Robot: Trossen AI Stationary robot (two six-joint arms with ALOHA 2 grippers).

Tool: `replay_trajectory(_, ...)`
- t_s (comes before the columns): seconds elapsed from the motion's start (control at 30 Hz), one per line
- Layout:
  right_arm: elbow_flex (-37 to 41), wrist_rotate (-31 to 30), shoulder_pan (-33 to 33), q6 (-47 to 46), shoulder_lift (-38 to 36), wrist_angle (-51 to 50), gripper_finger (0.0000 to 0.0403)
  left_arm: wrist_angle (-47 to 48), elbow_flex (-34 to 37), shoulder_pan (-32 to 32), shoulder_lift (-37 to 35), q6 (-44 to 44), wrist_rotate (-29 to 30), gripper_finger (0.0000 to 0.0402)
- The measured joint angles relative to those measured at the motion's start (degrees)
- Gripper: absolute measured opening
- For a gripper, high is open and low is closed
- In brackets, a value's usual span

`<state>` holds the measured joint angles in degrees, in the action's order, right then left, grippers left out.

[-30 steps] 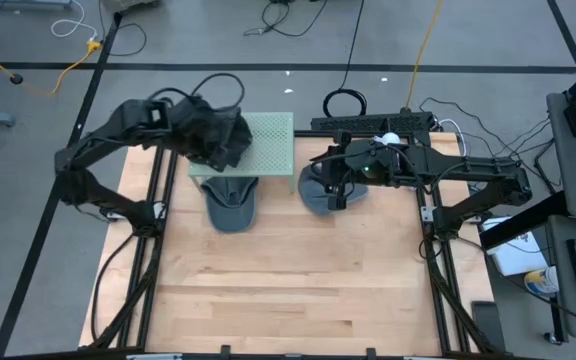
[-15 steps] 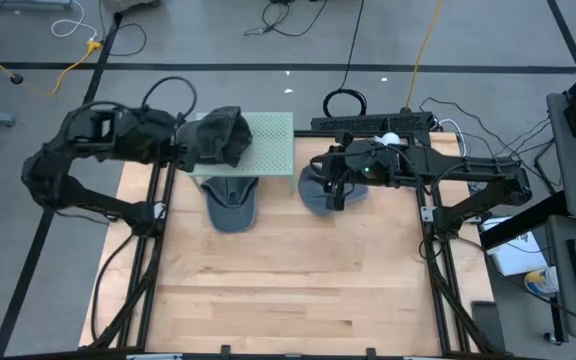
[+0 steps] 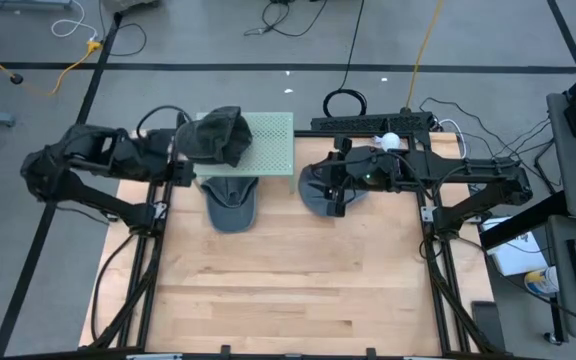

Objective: Pick & Place hat
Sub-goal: Put the gray cap on the shelf

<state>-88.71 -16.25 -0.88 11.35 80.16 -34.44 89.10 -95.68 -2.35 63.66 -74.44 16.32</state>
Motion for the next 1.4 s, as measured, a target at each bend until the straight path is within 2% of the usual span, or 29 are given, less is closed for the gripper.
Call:
replay_trajectory(0.23, 0.0, 0.01, 0.01, 0.82, 0.0, 0.0, 0.0181, 0.14, 7.0, -6.3, 0.02, -10.81, -0.42, 0.0186)
replay_trajectory(0.7, 0.0, 0.02, 0.01, 3.39, 0.0, -0.02, 0.0181, -2.17, 23.22, -15.0, 0.02, -30.11, -4.48, 0.0186)
replay_trajectory(1.17, 0.0, 0.04, 0.01, 3.29, 0.0, -0.03, 0.0181, -12.67, 37.61, -23.84, 0.02, -46.33, -1.83, 0.0186)
replay_trajectory(1.4, 0.0, 0.04, 0.01, 3.28, 0.0, -0.04, 0.0181, -20.43, 46.52, -23.76, 0.02, -47.64, 2.18, 0.0186)
